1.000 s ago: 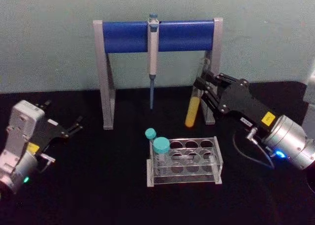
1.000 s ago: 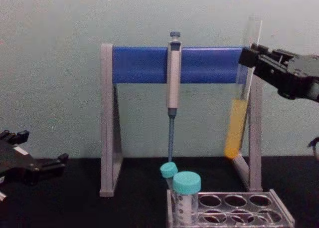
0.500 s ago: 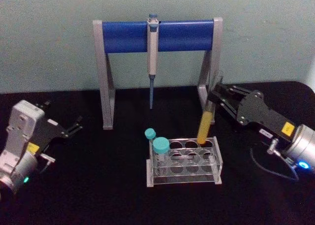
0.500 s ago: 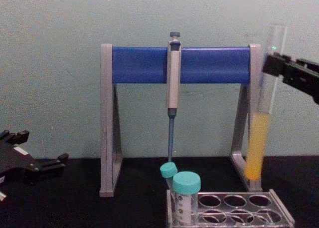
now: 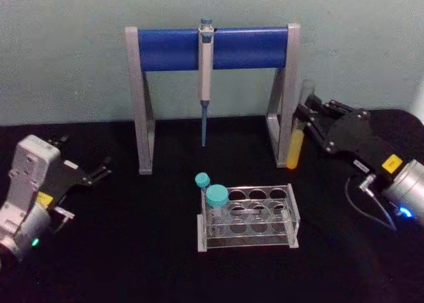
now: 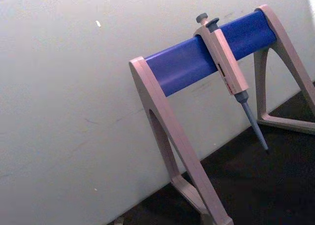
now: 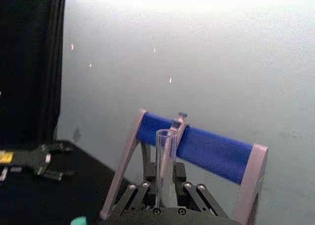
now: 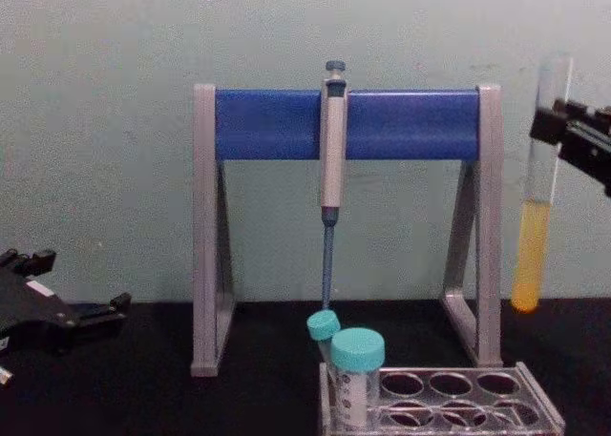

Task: Pick up the test tube from the test tube rack, shake it, then place it back into the test tube rack.

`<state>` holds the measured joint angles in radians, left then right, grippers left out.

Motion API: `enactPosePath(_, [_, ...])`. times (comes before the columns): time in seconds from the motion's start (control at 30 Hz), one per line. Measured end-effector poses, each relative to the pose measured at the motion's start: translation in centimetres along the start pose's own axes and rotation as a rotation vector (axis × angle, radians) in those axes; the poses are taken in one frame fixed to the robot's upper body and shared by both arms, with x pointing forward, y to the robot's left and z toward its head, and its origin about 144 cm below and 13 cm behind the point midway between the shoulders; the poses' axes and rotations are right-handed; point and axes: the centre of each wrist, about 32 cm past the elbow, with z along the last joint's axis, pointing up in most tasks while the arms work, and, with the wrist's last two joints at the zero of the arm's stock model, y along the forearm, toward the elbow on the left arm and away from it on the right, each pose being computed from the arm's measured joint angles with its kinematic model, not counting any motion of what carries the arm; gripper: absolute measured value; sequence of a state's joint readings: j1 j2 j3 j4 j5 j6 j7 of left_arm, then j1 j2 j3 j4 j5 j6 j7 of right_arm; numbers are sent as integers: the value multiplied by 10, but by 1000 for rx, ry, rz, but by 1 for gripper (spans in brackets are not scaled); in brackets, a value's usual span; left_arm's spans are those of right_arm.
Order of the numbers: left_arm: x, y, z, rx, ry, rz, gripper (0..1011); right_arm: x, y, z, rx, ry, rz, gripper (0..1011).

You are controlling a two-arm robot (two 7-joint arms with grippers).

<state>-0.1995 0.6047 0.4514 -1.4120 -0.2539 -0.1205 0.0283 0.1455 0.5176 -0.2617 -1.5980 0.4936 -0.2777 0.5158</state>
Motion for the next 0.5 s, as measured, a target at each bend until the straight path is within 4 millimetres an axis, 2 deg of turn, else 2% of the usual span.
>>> enactPosePath(0.23, [0,0,0,0,0,0,1002,-5,12,-9,67,43,-8,228])
enactPosePath(0.5, [0,0,0,0,0,0,1001,-10,23,-17,116,146,82,228])
